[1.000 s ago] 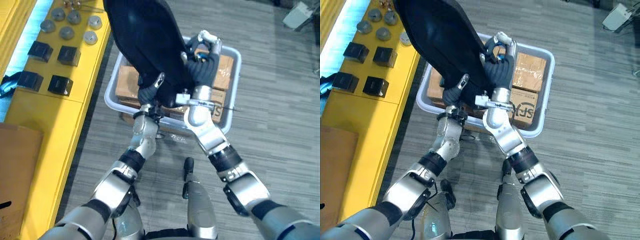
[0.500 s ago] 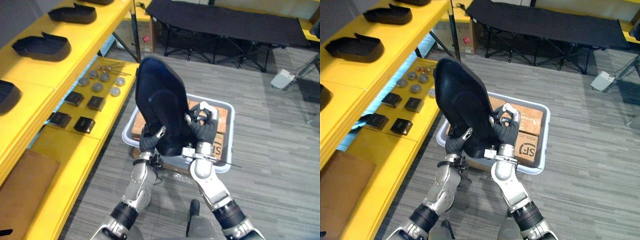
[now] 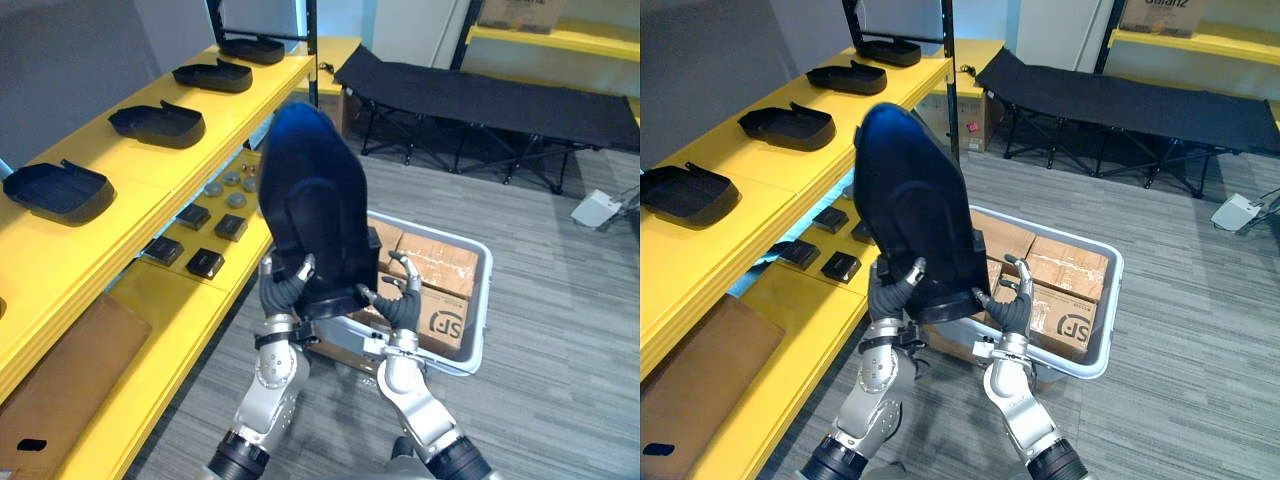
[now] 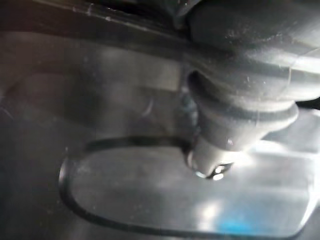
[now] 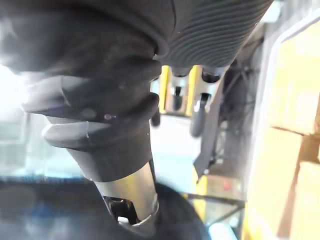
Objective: Walk over and take plastic housings, then place them on the shelf
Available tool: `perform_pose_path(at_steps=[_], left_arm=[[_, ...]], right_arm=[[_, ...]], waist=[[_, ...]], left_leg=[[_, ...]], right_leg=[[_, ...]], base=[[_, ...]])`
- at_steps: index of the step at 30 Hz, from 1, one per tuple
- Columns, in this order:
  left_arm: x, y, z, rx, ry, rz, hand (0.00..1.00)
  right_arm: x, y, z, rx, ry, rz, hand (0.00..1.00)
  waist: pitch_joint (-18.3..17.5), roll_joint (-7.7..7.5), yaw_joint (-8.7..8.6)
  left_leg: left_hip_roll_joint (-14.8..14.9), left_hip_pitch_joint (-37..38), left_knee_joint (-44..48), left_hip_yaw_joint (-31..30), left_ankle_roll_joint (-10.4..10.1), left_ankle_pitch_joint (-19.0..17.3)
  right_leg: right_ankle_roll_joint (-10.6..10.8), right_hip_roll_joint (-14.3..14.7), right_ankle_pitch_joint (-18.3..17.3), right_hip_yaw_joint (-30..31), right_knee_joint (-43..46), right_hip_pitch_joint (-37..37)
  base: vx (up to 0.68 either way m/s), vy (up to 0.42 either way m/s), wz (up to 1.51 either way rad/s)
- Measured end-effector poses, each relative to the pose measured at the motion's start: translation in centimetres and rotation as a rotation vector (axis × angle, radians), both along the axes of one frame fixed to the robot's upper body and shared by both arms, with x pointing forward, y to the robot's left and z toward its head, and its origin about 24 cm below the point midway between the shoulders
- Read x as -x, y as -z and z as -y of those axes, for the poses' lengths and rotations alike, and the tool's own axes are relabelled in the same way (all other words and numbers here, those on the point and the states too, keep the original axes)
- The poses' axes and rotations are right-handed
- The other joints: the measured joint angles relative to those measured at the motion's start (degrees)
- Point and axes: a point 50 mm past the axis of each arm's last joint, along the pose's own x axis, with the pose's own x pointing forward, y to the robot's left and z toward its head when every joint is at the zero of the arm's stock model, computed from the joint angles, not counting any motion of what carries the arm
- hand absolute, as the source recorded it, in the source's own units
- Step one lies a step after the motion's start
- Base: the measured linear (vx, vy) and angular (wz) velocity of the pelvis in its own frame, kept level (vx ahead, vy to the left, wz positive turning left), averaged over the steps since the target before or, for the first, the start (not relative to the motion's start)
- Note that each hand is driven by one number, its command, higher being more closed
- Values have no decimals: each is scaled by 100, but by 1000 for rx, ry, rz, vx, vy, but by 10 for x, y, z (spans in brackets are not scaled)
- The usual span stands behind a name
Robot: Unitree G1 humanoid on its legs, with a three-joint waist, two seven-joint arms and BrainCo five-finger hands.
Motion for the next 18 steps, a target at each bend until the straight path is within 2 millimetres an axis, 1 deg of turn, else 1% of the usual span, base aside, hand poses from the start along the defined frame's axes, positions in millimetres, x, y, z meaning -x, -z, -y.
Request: perform_pose_path(at_steps=[2,6,8,9,11,12,14,16,17,18], left_arm=[[0,1,-2,-38,-47,-12,100],[0,4,-14,-144,-212,-46,100],[1,5,-20,-203,-284,-50,100],[1,5,-23,-228,-319,-53,100],[2,4,-30,-315,-421,-50,100],[2,4,-33,-336,-449,-50,100],[3,3,-43,-394,-548,-45,100],[4,3,-52,-421,-619,-41,100],[5,3,-59,-433,-659,-40,100],[5,4,-62,-436,-677,-41,100]], right_arm=[[1,0,-2,-5,-1,-1,0],[3,1,-6,-21,-12,-19,0],[3,-3,-6,-36,-12,-9,0],[3,-7,-6,-48,-15,11,0],[8,-27,-5,-146,-71,107,0],[10,-33,-5,-181,-99,135,0],[18,-50,-1,-331,-243,230,0],[23,-51,6,-442,-353,238,0],[27,-46,12,-512,-407,220,0],[29,-43,16,-538,-420,210,0]], waist=[[-12,-10,2],[-39,-44,4],[-41,-47,4],[-42,-46,-1],[-43,-47,-4],[-43,-47,-8],[-64,-67,-38],[-119,-103,-70],[-161,-121,-76],[-180,-127,-81]], left_leg=[[0,13,0,8,-1,-2],[1,12,1,20,-1,-2],[1,12,0,30,-3,-4],[2,12,-1,36,-4,-4],[7,15,-2,65,-19,-19],[8,20,0,82,-22,-26],[9,21,1,138,-25,-45],[9,18,1,180,-27,-64],[8,24,1,226,-29,-78],[8,25,1,255,-27,-87]], right_leg=[[0,1,0,9,-1,6],[0,9,3,17,-41,7],[0,12,4,29,-54,4],[0,15,4,37,-59,0],[5,32,10,105,-72,-20],[6,33,11,119,-74,-26],[15,35,19,166,-76,-64],[17,41,20,210,-75,-102],[18,43,21,266,-76,-132],[18,43,21,284,-76,-146]], base=[[-3,3,-2],[0,0,0],[0,0,0],[1,5,-3],[9,8,-7],[16,13,-11],[22,17,-10],[38,23,-12],[40,26,-15],[30,23,-21]])
